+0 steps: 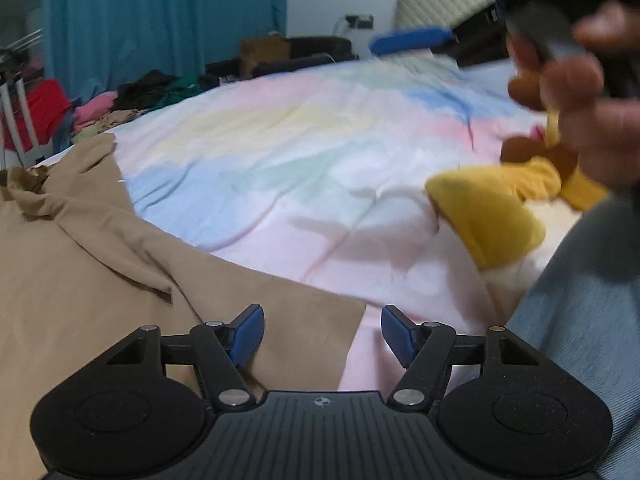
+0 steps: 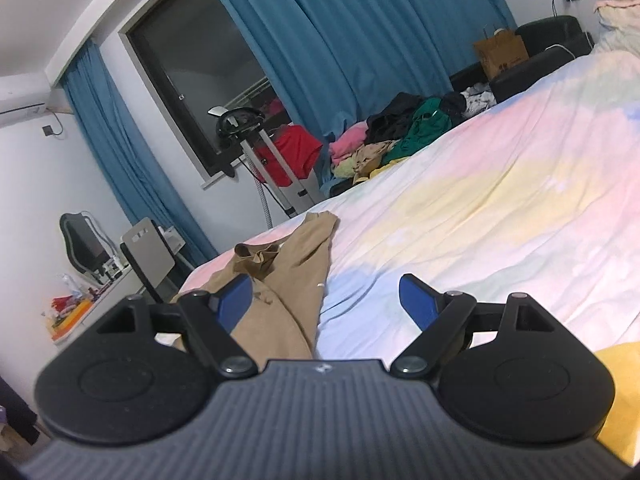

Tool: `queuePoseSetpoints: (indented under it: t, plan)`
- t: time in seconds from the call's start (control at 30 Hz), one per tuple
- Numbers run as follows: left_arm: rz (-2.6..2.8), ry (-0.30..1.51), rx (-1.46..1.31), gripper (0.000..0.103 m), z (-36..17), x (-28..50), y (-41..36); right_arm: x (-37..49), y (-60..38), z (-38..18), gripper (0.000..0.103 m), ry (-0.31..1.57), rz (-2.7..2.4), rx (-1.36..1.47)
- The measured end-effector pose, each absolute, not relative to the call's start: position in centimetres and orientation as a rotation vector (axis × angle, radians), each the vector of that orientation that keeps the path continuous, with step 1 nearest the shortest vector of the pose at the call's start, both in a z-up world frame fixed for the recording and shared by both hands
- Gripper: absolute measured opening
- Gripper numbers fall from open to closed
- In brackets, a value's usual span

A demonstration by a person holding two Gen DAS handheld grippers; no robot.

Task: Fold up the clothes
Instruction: 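Move the left gripper to the opposite side edge of the shirt, then grasp the shirt's side edge with the left gripper and fold it over the middle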

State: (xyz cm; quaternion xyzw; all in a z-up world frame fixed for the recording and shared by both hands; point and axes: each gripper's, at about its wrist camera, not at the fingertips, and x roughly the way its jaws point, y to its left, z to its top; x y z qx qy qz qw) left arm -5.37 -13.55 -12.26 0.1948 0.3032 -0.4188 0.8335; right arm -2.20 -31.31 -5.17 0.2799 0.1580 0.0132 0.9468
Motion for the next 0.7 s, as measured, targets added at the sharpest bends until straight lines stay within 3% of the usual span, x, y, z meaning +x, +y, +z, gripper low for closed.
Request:
queuePoseSetpoints:
  t: [0.17,0.3,0.7]
  plan:
    - [-0.849,0.633,0.468,0.052,-14.0,-5.4,-14.3,-1.9,-31.0,-5.5,0.083,0.338,0.031,0.577]
    - [-0.809,0.624,0.403,0.016,-13.3,-5.0,-13.3,-1.6,-30.9,-5.9,0.083,0.364,0.038,0.588]
    - [-0.655,0.665,-0.004,0.013,-8.0,-3.3,-5.2,-1.7,-30.7,-6.0,0.083,0.373,-0.002,0.584]
